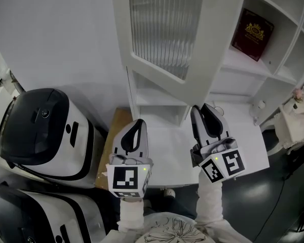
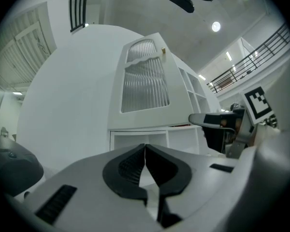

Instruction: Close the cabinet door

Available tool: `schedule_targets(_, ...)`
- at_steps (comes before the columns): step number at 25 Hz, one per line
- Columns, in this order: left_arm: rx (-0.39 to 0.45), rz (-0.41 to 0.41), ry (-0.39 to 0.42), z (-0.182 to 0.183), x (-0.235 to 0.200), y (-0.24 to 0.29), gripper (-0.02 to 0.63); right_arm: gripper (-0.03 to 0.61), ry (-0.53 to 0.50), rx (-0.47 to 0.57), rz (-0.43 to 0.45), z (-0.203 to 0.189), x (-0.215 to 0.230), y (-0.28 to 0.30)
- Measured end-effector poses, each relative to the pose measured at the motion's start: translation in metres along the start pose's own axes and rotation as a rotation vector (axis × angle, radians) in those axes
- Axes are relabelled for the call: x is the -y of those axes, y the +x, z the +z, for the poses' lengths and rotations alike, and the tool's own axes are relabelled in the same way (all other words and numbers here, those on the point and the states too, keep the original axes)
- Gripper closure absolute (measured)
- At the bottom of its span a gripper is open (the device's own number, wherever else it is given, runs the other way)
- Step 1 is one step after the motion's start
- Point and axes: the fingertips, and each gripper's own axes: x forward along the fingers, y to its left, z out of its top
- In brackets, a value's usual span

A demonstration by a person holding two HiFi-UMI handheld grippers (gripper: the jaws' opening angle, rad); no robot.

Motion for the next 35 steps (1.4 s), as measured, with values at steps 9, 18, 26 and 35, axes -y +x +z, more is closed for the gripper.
schedule_targets(9, -0.003, -0.001, 0.017, -0.002, 0.012, 0.023, 0.609, 0.499, 0.010, 0.001, 0.051, -0.003, 0.020, 0.009)
schedule_targets(18, 0.001, 0.012, 0.022, -0.005, 0.024, 0.049, 0.609, 0.495, 0.008, 0.001, 0.117, -0.006, 0.036, 0.019)
schedule_targets(26, -0.008, 0.043, 0.030, -0.010, 0.029, 0.067, 0.609, 0.495, 0.018, 0.015, 0.169, -0.008, 0.047, 0.027)
schedule_targets(35, -0.017, 0.087, 0.041, -0.012, 0.026, 0.079, 0.609, 0.491, 0.036, 0.036, 0.188, -0.010, 0.061, 0.036)
